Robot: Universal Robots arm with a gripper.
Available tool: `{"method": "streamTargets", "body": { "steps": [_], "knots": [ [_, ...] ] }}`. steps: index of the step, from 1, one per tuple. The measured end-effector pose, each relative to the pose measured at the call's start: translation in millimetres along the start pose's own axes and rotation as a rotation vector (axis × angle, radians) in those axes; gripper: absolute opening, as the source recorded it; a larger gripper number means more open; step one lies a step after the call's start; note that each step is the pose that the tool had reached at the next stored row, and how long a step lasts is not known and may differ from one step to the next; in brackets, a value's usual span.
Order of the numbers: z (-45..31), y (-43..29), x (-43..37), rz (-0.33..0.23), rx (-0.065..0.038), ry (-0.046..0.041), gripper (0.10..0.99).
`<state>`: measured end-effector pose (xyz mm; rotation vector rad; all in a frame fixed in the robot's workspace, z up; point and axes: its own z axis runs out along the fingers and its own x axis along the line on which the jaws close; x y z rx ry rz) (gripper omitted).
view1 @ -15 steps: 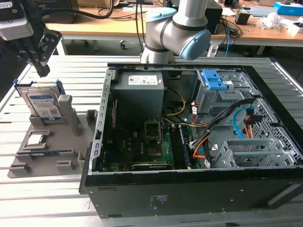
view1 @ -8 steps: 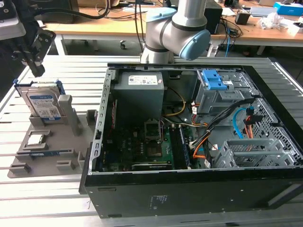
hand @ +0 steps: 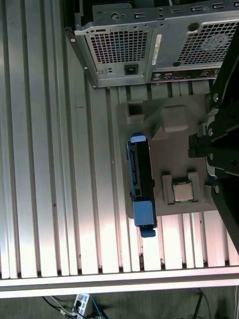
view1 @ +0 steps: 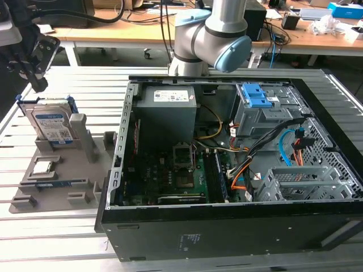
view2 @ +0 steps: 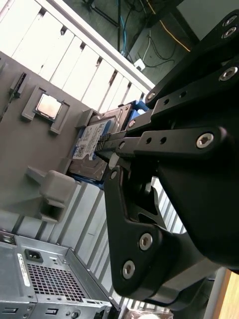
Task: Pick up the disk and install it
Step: 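Reach for the disk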
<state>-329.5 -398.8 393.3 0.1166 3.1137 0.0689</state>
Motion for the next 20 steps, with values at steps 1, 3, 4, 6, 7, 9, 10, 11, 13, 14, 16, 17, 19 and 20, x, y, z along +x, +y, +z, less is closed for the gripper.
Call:
{"method": "streamTargets", "body": {
  "steps": [1, 3, 4, 6, 7, 9, 10, 11, 13, 14, 16, 17, 19, 20],
  "knots": [
    [0.0, -0.1, 1.2, 0.0, 0.0, 0.0, 0.106],
    [-0.1, -0.3, 4.4, 0.0, 0.0, 0.0, 0.106],
    [-0.1, -0.4, 5.4, 0.0, 0.0, 0.0, 0.106],
    [-0.3, -0.8, 10.2, 0.0, 0.0, 0.0, 0.106],
    [-0.3, -0.9, 11.8, 0.0, 0.0, 0.0, 0.106],
    [-0.4, -1.1, 14.4, 0.0, 0.0, -0.0001, 0.106],
    [-0.4, -1.2, 15.5, 0.0, 0.0, 0.0, 0.106],
    [-0.5, -1.4, 18.3, 0.0, 0.0, 0.0, 0.106],
    [-0.6, -1.8, 23.7, 0.0, 0.0, 0.0, 0.106],
    [-0.7, -1.9, 25.0, 0.0, 0.0, 0.0, 0.106],
    [-0.8, -2.1, 28.2, 0.0, 0.0, 0.0, 0.106],
    [-0.8, -2.2, 29.7, 0.0, 0.0, -0.0001, 0.106],
    [-0.9, -2.5, 33.7, 0.0, 0.0, 0.0, 0.106],
    [-0.9, -2.6, 35.5, 0.0, 0.0, 0.0, 0.106]
  ]
}}
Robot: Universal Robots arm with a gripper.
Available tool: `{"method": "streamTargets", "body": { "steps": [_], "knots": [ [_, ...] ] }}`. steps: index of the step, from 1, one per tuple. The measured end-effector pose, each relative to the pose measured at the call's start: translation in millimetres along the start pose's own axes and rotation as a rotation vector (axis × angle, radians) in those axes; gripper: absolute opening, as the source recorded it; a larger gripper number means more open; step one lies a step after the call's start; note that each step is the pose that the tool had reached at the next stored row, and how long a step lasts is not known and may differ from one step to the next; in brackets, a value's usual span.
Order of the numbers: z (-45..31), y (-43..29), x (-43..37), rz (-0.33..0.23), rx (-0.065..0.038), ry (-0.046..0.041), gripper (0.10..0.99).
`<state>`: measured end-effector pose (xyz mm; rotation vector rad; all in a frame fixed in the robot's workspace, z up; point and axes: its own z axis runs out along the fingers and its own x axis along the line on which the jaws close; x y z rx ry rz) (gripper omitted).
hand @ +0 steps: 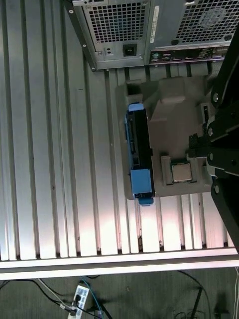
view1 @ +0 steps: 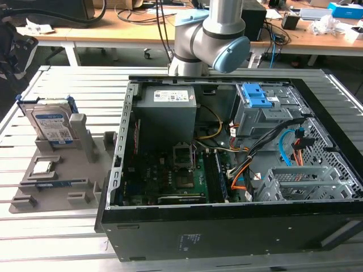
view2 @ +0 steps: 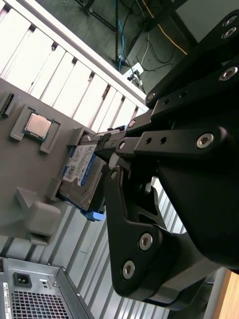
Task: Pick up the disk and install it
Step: 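Reach for the disk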
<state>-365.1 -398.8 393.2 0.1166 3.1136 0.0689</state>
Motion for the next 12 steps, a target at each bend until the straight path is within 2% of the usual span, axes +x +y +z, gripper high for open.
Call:
{"method": "streamTargets", "body": {
  "steps": [9, 12],
  "knots": [
    [-0.5, -1.5, 20.1, 0.0, 0.0, 0.0, 0.106],
    [-0.6, -1.7, 21.9, 0.0, 0.0, 0.0, 0.106]
  ]
}}
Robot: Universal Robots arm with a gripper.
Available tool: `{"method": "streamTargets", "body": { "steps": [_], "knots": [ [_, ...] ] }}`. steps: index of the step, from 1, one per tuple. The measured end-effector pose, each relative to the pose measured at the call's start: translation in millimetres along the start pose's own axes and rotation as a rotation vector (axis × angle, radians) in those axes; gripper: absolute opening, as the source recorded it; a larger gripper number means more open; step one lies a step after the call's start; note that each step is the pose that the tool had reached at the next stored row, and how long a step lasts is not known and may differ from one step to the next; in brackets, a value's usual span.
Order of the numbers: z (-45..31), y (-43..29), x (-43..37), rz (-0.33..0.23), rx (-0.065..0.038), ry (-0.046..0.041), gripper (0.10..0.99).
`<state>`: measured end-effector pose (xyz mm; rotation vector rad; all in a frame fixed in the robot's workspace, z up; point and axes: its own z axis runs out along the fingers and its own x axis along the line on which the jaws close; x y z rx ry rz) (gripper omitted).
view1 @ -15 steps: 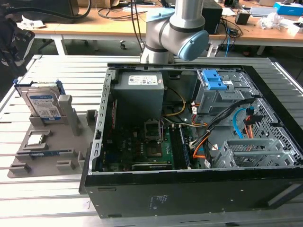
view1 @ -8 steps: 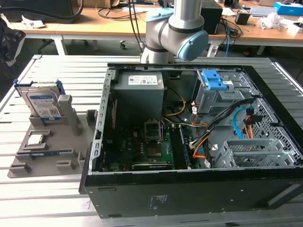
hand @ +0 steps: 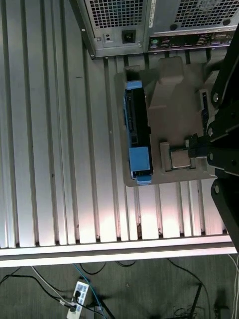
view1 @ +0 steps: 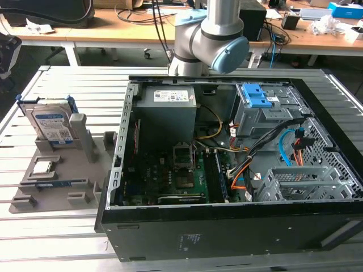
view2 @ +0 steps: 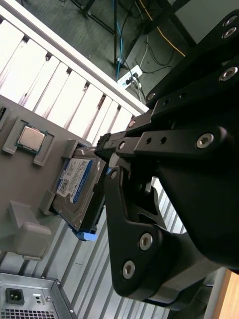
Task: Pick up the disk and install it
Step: 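Reach for the disk, then pick up the disk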
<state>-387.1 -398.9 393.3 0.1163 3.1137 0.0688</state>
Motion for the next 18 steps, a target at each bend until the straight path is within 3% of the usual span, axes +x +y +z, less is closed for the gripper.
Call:
{"method": "streamTargets", "body": {
  "steps": [15, 18],
  "knots": [
    [0.0, 0.0, 0.4, -0.005, 0.0, 0.0002, 0.106],
    [0.0, 0.0, 0.4, -0.06, -0.001, 0.0026, 0.106]
  ]
}}
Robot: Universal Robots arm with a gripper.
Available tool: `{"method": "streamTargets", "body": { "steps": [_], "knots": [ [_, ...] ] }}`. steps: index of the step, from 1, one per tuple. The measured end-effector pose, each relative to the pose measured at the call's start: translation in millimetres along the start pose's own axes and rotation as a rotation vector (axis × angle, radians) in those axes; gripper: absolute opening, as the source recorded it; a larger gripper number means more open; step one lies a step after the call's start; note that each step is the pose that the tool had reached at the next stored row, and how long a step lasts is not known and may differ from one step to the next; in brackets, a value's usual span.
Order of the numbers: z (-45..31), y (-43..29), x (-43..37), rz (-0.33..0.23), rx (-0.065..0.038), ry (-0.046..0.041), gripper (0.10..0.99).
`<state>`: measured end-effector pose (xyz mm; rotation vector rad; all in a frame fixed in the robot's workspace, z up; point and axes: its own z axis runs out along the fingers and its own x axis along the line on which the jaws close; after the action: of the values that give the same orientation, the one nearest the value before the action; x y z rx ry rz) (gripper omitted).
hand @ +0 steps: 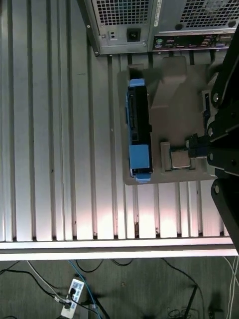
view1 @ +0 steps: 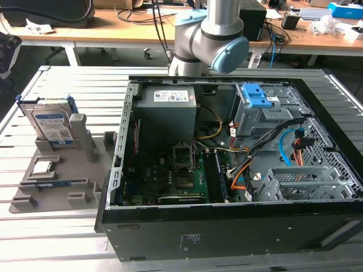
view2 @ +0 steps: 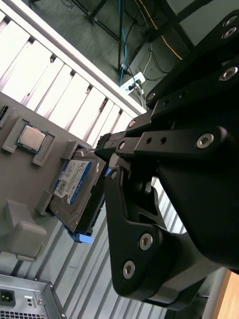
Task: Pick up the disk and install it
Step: 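Pick up the disk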
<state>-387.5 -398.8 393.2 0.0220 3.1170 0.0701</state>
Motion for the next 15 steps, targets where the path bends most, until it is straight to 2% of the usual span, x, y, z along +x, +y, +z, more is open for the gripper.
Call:
{"method": "streamTargets", "body": {
  "steps": [6, 9, 10, 12, 15],
  "knots": [
    [-0.1, 0.0, 0.0, -0.084, -0.002, 0.0039, 0.106],
    [-0.1, 0.0, 0.0, -0.142, -0.003, 0.0065, 0.106],
    [0.0, 0.0, 0.0, -0.189, -0.004, 0.0086, 0.106],
    [-0.1, 0.0, -0.1, -0.242, -0.006, 0.011, 0.106],
    [0.0, 0.0, 0.0, -0.276, -0.006, 0.0125, 0.106]
  ]
}}
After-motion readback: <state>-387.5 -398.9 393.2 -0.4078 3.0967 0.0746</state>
